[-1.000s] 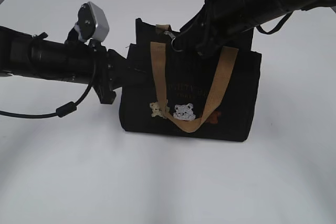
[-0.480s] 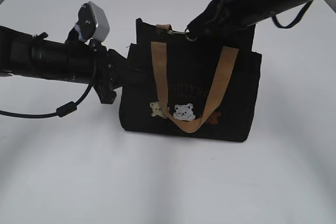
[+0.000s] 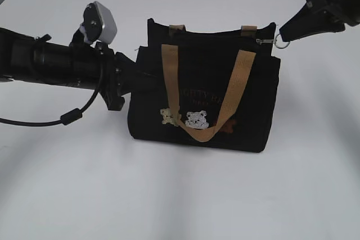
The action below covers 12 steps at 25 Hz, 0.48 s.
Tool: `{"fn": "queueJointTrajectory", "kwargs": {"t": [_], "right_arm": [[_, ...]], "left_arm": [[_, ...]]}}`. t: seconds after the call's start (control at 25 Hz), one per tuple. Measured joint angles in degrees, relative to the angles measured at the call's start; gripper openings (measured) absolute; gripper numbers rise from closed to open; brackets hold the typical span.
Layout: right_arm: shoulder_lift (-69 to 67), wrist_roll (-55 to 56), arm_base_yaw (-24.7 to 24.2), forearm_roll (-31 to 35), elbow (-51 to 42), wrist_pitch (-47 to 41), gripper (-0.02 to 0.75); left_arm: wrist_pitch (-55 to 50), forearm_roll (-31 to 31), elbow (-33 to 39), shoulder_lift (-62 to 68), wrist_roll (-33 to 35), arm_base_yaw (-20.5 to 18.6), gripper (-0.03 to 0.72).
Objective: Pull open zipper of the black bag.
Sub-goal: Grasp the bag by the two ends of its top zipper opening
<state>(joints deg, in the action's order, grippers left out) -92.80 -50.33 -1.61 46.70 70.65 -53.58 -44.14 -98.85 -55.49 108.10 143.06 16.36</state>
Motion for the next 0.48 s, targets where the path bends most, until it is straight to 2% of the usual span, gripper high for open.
{"fn": "queueJointTrajectory", "kwargs": {"t": [0.04,0.12,0.2,0.24,0.32,0.4,0.48], "right_arm": [[0.0,0.7,0.5,0.0,0.0,-0.6,0.008],[0.0,1.9,2.3,0.0,0.0,-1.9,0.081],[0.0,4.3,3.7,0.0,0.0,-4.1,0.224],[0.0,5.9,4.2,0.0,0.0,-5.4,0.288],[0.0,9.2,4.5,-0.1,0.0,-7.8,0.348],[0.0,12.8,4.5,-0.8,0.0,-9.8,0.359],[0.1,16.1,4.5,-2.4,0.0,-12.6,0.348]], "left_arm": [[0.1,0.0,0.0,0.0,-0.4,0.0,0.063],[0.9,0.0,0.0,0.0,-2.9,0.0,0.083],[2.1,0.0,0.0,-0.3,-8.8,0.0,0.195],[3.0,0.9,0.0,-0.8,-13.9,0.0,0.259],[4.3,5.8,0.0,-2.1,-25.7,0.0,0.378],[4.8,13.0,0.0,-4.2,-39.6,0.0,0.398],[5.3,21.3,0.0,-6.3,-51.8,0.0,0.359]]}}
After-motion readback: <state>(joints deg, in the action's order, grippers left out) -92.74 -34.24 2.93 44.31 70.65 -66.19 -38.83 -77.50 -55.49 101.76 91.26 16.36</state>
